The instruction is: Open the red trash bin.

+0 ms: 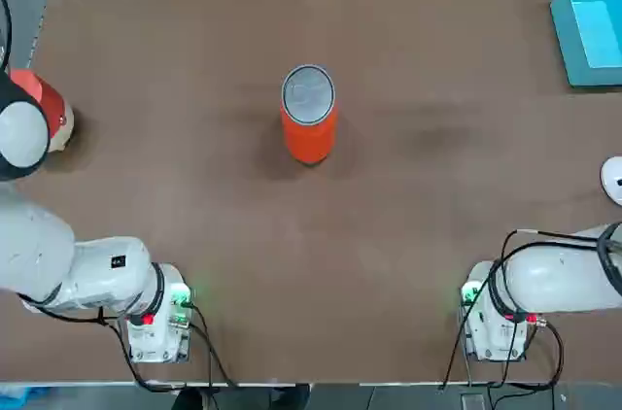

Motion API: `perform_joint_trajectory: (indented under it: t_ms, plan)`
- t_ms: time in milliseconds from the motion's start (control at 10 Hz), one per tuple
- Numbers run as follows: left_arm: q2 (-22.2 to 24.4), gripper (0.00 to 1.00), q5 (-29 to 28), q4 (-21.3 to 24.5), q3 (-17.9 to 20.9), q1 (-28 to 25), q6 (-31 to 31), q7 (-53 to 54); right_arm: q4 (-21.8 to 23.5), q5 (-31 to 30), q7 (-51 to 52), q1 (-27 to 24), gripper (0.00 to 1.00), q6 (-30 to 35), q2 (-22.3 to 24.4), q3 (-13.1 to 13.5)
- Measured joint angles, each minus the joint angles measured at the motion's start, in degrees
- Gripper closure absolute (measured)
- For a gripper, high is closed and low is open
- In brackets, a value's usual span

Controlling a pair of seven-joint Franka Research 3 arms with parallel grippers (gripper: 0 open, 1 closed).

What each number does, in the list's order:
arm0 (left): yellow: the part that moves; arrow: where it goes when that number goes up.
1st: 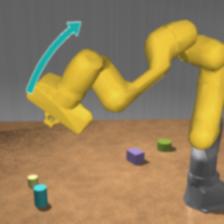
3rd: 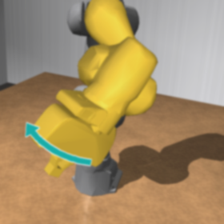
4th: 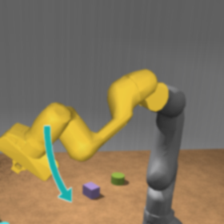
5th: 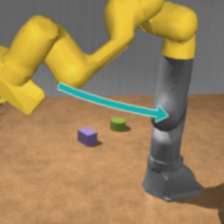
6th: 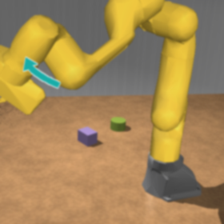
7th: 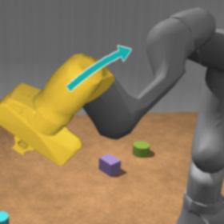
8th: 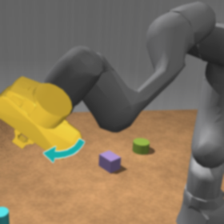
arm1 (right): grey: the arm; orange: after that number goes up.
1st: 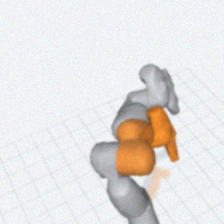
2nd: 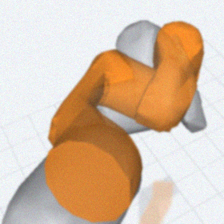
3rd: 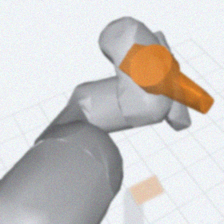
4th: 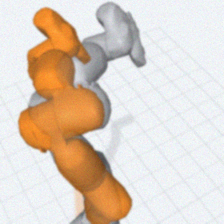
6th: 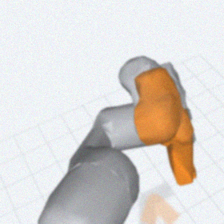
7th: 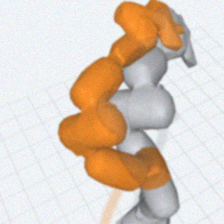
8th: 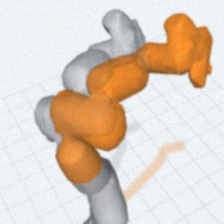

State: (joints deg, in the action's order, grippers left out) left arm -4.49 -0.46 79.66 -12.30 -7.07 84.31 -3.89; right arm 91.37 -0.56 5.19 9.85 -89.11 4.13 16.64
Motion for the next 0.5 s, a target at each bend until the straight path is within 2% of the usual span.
perform_joint_trajectory:
  t_ms: [500]
  plan:
    - [0.00, 0.00, 0.01, -0.02, -0.56, 0.12, 0.00, -0.49, 0.00, 0.00, 0.00, 0.58, 0.00, 0.00, 0.00, -0.32]
